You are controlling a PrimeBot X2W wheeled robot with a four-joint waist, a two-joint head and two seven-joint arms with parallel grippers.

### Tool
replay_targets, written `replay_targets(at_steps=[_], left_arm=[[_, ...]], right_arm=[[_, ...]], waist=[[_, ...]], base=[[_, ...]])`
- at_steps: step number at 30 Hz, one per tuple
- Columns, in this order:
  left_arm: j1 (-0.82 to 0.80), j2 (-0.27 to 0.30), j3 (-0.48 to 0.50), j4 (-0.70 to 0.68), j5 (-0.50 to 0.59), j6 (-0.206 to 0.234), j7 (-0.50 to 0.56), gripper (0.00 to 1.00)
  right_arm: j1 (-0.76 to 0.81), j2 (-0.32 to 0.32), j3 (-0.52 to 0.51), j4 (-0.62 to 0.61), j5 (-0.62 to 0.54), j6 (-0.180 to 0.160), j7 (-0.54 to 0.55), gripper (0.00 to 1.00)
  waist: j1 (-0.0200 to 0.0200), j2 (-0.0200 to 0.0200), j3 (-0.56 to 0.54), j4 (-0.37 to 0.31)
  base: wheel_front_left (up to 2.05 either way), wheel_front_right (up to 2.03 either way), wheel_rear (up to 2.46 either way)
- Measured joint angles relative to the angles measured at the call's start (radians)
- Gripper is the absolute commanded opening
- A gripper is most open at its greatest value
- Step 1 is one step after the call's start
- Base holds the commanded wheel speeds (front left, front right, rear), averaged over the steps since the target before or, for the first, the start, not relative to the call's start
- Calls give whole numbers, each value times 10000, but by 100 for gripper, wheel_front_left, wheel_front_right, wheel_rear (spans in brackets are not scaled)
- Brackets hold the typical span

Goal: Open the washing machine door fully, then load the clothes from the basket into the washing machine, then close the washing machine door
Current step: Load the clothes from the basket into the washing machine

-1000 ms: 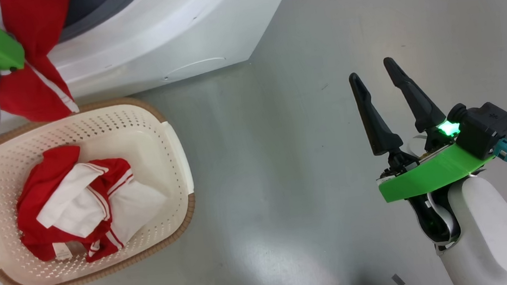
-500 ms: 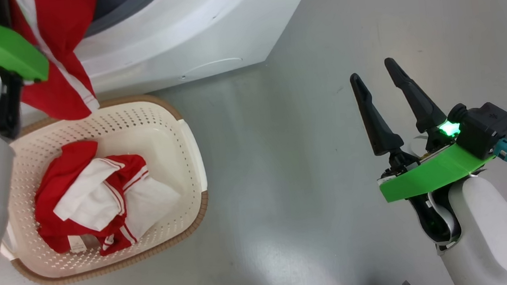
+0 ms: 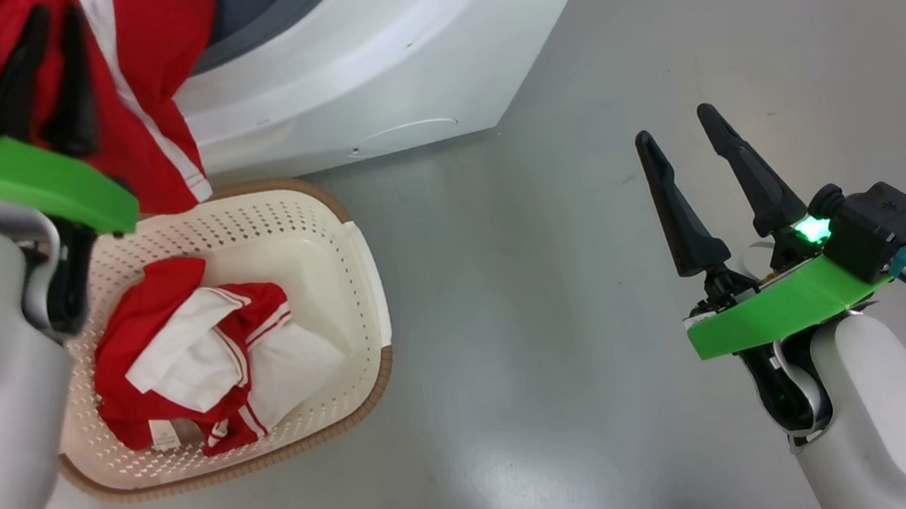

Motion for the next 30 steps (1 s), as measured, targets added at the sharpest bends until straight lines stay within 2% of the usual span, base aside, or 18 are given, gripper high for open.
replay_targets(at_steps=[19,30], left_arm=[[3791,253,1965,-4121,911,752,-10,100],[5811,33,3267,-5743,1678,838,-10,100]], right_arm=[[39,-151,-21,-25,27,0,0,100],[42,-167,-31,-92,27,0,0,100]], waist=[[0,0,-121,210],[0,0,-74,222]], base=[[0,0,0],[0,0,0]])
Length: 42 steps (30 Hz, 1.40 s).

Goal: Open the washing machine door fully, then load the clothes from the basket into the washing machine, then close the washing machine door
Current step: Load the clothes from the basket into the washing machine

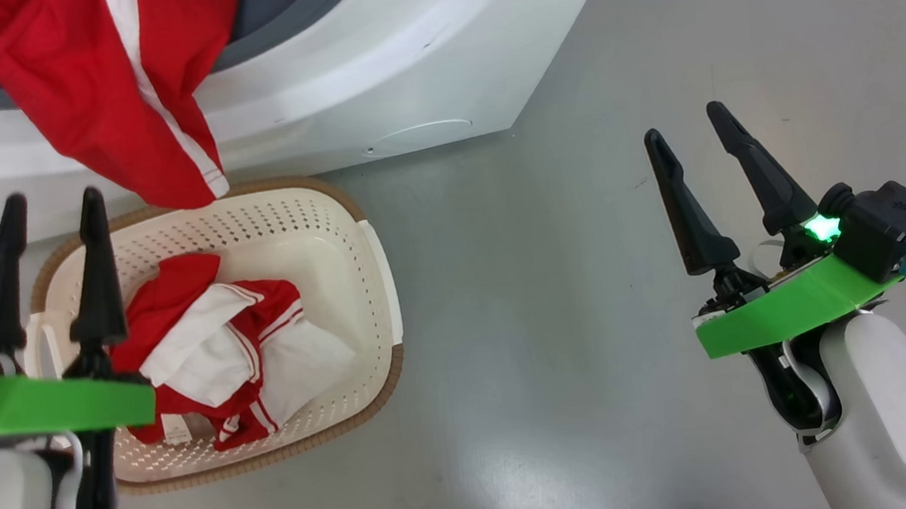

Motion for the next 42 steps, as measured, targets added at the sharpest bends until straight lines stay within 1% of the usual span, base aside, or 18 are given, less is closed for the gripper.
replay_targets(at_steps=[6,12,17,23,28,37,42], left_arm=[[818,-355,627,-414,132,-33,0,100],[1373,-667,989,-579,441,-205,0,100],[1454,-882,1129,-523,591,-372,0,100],[1457,-1064,1233,-395,686,-472,0,100],[1459,-1126,1340,-351,763,-556,0,100],[1448,-1156,1325,13,748,-721,0,100],[1162,-1160,782,577,667,-805,167,100]], right_arm=[[3,-21,0,-12,0,0,0,100],[70,-35,-6,-36,0,0,-2,100],[200,-42,-19,-42,0,0,0,100],[201,-94,-69,-48,0,0,0,100],[202,-96,-67,-46,0,0,0,100],[203,-82,-73,-54,0,0,0,100],[202,-59,-82,-65,0,0,0,100]], waist=[[0,0,-18,-8],[0,0,-55,10],[0,0,-124,27],[0,0,-212,24],[0,0,-263,-6],[0,0,-203,-37],[0,0,-168,-69]], base=[[0,0,0],[0,0,0],[0,0,0],[0,0,0],[0,0,0],[0,0,0],[0,0,0]])
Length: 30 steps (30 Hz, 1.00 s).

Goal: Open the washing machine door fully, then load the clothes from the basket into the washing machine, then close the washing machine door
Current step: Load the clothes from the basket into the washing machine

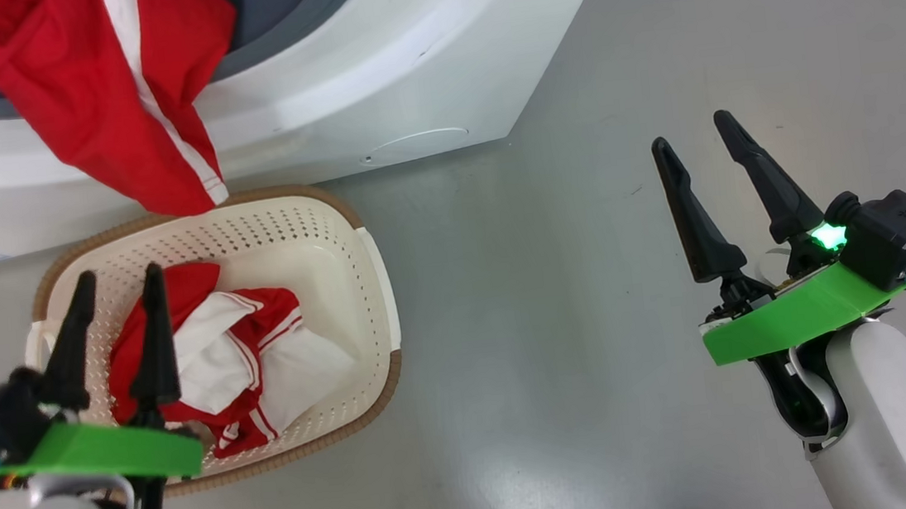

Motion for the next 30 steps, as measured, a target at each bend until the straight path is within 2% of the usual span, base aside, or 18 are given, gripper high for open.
replay_targets(at_steps=[11,21,30], left_arm=[[-2093,-104,-865,1937,-642,-86,570,100],[-4227,-115,-1198,4874,-1582,-86,1321,100],[-6192,48,-1549,7039,-2008,-88,1337,100]], right_arm=[[-4,44,21,6,0,0,0,100],[-10,113,38,0,0,0,-2,100],[-120,226,115,-13,0,0,0,100]], waist=[[0,0,5,-173],[0,0,187,-331],[0,0,485,-488]], base=[[0,0,0],[0,0,0],[0,0,0]])
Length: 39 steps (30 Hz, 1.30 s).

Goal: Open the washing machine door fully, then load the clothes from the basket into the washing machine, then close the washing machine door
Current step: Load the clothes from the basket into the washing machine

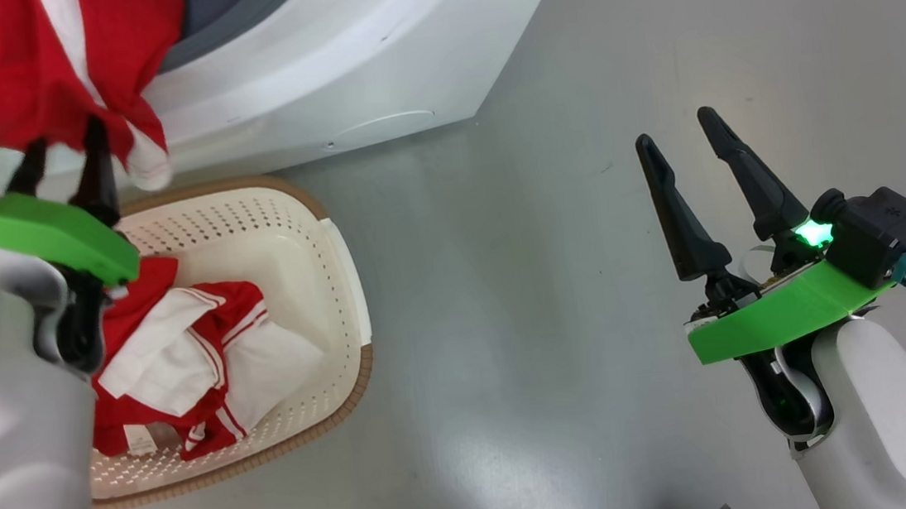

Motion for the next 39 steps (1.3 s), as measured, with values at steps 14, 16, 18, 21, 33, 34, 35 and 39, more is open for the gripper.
replay_targets(at_steps=[14,16,18,21,33,34,35,39], left_arm=[[-1263,58,-391,1956,-267,-2,-717,100],[-1320,29,-497,2044,-303,-2,-803,96],[-1346,4,-650,2069,-351,-2,-895,32],[-1346,10,-884,2040,-495,-2,-1024,0],[-957,209,-2328,1030,-642,2,-1315,0],[-904,238,-2456,832,-642,2,-1346,0],[-863,272,-2591,623,-642,2,-1360,0],[-700,523,-2909,-568,-537,0,-1459,0]], right_arm=[[-5,17,-21,-50,-4,0,0,100],[-5,17,-36,-52,-12,0,0,100],[-5,19,-40,-50,-15,0,0,100],[-6,21,-40,-50,-40,0,0,100],[1,-4,-104,-2,-42,0,0,100],[2,-4,-104,0,-42,0,0,100],[3,-6,-105,10,-42,0,0,100],[16,-13,-105,61,-42,0,0,100]], waist=[[0,0,296,-139],[1,0,295,-110],[0,0,284,-73],[0,0,254,-12],[0,0,20,217],[0,0,-4,235],[0,0,-31,253],[0,0,-195,332]], base=[[0,0,0],[0,0,0],[0,0,0],[0,0,0],[0,0,0],[0,0,0],[0,0,0],[0,0,0]])
